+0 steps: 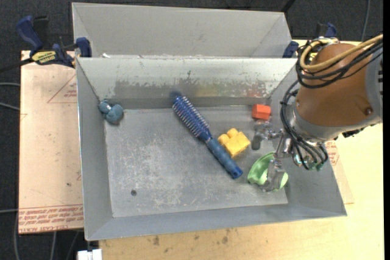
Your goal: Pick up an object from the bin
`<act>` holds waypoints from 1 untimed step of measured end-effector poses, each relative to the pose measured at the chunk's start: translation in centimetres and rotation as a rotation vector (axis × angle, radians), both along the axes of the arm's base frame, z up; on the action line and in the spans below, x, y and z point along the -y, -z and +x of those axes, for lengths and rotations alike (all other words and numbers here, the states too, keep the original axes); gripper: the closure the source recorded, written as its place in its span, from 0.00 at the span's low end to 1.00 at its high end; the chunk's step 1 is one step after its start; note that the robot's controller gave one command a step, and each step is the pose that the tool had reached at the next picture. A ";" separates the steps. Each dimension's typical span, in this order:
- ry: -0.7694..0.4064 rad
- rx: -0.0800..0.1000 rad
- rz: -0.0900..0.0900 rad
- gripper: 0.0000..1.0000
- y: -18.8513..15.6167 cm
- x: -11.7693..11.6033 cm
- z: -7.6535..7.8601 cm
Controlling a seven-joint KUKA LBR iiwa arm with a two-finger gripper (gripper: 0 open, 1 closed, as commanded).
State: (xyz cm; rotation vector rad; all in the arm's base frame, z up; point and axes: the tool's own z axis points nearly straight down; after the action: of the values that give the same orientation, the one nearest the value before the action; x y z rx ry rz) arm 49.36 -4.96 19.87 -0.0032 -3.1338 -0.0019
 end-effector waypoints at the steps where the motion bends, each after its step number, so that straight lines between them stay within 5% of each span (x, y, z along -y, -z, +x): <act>1: -0.059 0.007 -0.001 0.00 13.2 4.5 4.3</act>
Offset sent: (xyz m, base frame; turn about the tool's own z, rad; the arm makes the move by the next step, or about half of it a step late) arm 0.0425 -0.0445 -0.1287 -0.0625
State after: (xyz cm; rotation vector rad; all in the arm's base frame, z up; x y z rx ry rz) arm 53.66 -9.50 6.64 0.0887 -3.1392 -0.0007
